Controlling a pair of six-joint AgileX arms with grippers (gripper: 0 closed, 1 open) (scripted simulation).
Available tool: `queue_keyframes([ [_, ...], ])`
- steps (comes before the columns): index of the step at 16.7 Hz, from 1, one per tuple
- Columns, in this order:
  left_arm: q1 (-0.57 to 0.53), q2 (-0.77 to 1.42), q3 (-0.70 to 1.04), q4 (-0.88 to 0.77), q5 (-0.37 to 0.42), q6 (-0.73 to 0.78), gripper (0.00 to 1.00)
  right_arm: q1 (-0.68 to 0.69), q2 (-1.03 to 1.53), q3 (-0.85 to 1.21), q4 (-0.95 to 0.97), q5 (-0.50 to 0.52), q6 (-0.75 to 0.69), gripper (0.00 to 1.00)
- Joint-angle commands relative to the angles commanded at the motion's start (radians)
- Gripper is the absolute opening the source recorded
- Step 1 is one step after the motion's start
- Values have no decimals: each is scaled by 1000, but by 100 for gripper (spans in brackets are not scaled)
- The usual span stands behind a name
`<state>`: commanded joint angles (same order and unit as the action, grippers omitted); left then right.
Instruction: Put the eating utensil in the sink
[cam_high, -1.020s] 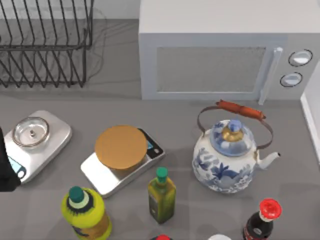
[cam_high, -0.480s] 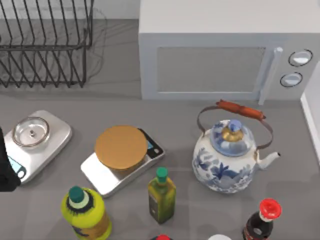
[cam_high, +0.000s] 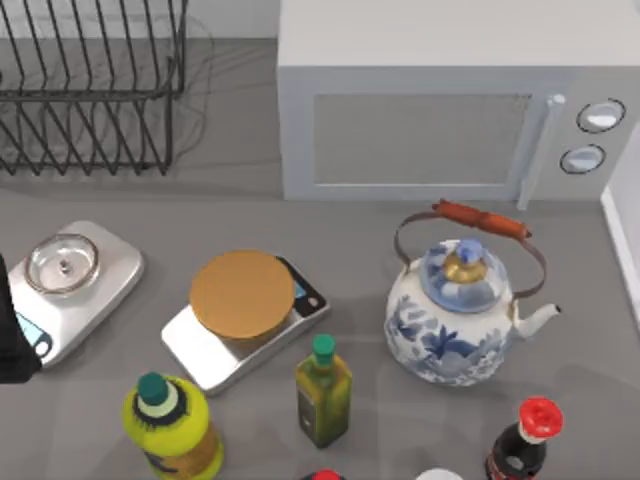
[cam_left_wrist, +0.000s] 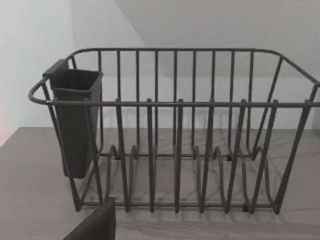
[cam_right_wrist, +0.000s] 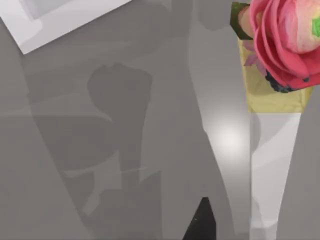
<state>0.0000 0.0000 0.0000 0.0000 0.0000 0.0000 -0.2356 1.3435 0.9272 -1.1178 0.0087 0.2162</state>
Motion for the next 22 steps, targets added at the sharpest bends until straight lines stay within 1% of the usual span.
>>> queue_keyframes([
  [6, 0, 0, 0, 0, 0, 0, 100, 1, 12, 9, -4, 0, 3, 0],
  [8, 0, 0, 0, 0, 0, 0, 100, 2, 59, 62, -27, 0, 8, 0],
  [10, 0, 0, 0, 0, 0, 0, 100, 5, 145, 157, -66, 1, 14, 0],
  [14, 0, 0, 0, 0, 0, 0, 100, 18, 396, 473, -178, 2, 28, 0],
  [22, 0, 0, 0, 0, 0, 0, 100, 49, 998, 1368, -441, 4, 66, 0],
])
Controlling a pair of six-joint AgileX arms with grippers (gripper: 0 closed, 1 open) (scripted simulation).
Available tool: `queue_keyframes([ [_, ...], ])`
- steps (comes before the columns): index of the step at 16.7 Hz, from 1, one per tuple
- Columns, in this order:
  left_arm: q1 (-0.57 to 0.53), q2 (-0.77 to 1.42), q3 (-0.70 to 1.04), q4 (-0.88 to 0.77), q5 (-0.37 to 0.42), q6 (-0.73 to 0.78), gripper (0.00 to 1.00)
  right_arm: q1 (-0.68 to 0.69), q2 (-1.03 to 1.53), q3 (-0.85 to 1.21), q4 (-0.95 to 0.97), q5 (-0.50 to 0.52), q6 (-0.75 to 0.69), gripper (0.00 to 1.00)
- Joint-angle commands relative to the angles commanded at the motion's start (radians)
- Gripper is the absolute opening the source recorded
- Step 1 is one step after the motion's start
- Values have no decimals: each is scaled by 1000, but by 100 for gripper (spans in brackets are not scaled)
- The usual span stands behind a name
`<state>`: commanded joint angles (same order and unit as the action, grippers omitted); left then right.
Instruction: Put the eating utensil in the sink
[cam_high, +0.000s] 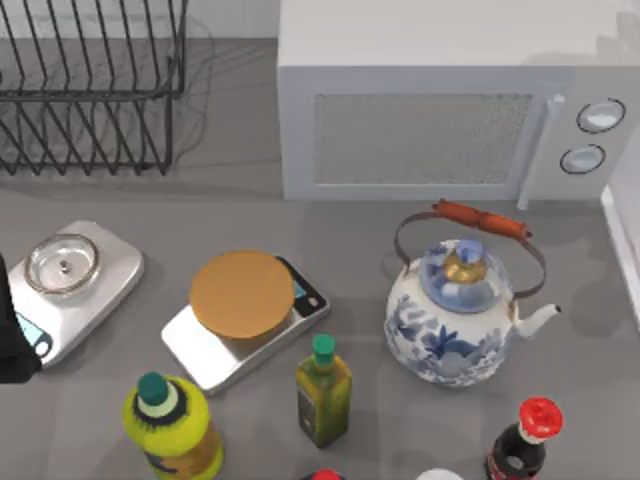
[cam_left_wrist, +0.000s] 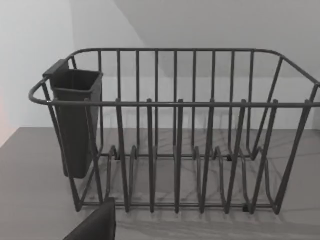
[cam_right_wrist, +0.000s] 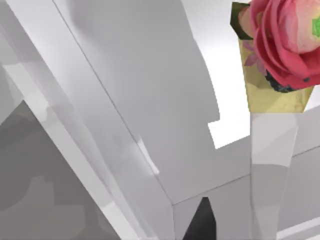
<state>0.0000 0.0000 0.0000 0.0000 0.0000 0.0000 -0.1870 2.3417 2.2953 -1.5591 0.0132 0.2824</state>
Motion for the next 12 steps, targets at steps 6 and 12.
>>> queue_keyframes([
  [6, 0, 0, 0, 0, 0, 0, 100, 21, 316, 482, -117, 2, 22, 0],
  [12, 0, 0, 0, 0, 0, 0, 100, 29, 402, 607, -142, 3, 28, 0],
])
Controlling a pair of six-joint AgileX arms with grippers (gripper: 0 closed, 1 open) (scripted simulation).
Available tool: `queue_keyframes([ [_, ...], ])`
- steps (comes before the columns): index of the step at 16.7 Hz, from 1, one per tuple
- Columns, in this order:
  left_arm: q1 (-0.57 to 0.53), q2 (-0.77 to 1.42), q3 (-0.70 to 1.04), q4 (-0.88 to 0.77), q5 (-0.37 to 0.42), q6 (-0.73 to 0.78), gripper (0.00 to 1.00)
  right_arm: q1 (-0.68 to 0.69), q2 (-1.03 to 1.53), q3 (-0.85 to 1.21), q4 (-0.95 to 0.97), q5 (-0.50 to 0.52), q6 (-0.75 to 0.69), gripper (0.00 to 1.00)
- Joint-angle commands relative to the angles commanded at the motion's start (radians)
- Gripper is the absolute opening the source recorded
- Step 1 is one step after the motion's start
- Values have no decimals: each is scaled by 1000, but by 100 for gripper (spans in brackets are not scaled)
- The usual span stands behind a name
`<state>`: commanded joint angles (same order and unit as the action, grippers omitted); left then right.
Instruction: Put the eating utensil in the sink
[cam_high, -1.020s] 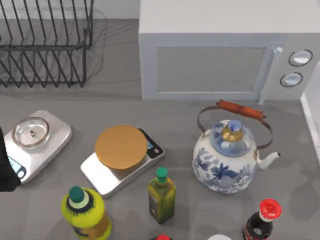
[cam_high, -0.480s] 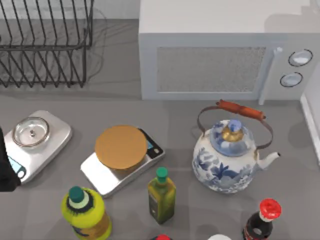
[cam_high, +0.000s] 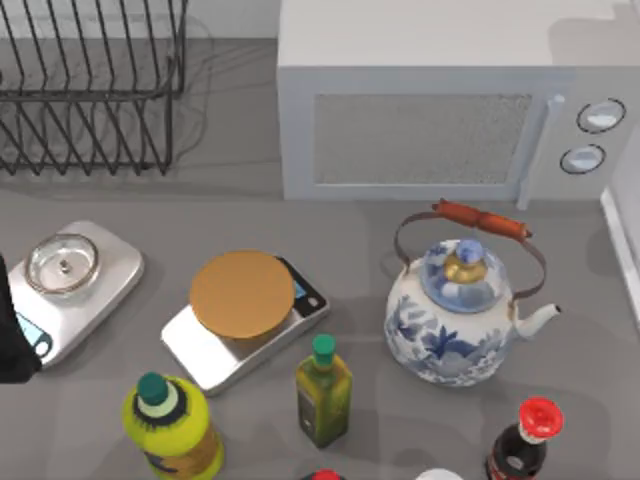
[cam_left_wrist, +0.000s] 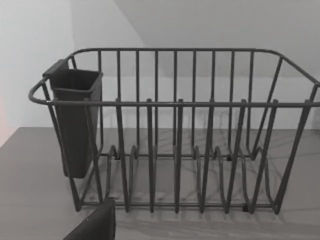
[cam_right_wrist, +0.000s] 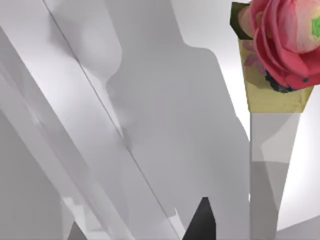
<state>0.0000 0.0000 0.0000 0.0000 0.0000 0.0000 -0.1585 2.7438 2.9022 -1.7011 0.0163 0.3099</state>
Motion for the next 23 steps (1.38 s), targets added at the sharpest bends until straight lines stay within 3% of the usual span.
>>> queue_keyframes([
  [5, 0, 0, 0, 0, 0, 0, 100, -6, -7, -19, 17, -1, 2, 0],
  [13, 0, 0, 0, 0, 0, 0, 100, 2, -110, -380, 253, -2, 3, 0],
  [19, 0, 0, 0, 0, 0, 0, 100, 3, -128, -428, 295, -2, 3, 0],
  [23, 0, 0, 0, 0, 0, 0, 100, 3, -128, -428, 295, -2, 3, 30],
])
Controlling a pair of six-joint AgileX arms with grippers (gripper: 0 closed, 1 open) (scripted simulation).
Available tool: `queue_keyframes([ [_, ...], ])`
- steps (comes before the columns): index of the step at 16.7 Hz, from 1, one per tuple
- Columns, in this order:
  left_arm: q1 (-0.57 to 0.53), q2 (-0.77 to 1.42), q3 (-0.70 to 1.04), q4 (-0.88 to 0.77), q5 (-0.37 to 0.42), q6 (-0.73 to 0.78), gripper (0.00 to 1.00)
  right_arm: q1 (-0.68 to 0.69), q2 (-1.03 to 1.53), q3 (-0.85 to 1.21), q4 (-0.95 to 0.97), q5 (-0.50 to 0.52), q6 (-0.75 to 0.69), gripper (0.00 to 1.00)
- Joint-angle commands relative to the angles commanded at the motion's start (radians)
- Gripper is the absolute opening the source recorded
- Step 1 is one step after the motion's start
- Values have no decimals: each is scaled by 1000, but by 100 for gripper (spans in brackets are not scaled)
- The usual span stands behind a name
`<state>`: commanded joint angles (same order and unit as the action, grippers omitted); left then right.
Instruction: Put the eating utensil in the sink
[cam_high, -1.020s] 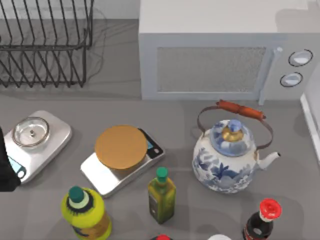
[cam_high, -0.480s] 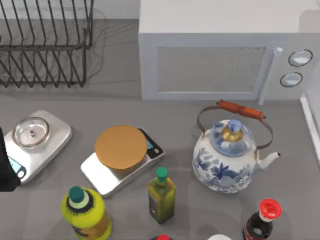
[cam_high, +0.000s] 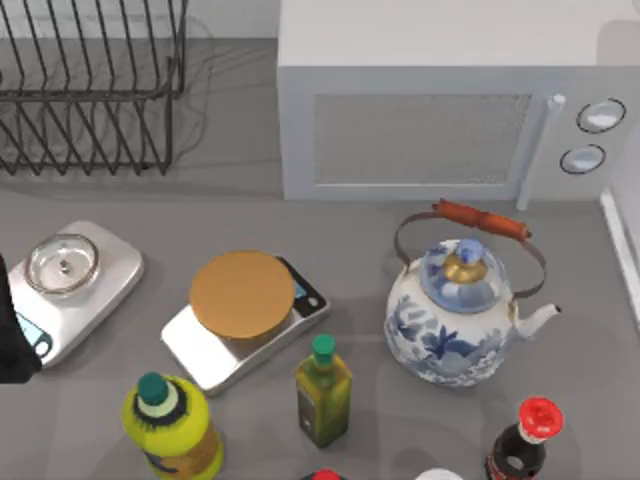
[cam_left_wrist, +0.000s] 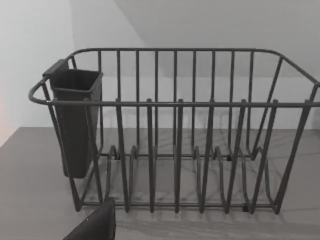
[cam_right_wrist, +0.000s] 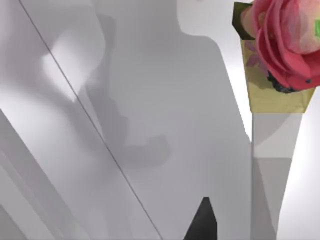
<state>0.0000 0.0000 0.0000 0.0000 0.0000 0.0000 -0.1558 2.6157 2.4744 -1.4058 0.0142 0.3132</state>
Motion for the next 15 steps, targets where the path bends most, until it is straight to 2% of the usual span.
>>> queue_keyframes([
  [9, 0, 0, 0, 0, 0, 0, 100, 0, 0, 0, 0, 0, 0, 98],
  [15, 0, 0, 0, 0, 0, 0, 100, 0, 0, 0, 0, 0, 0, 100],
])
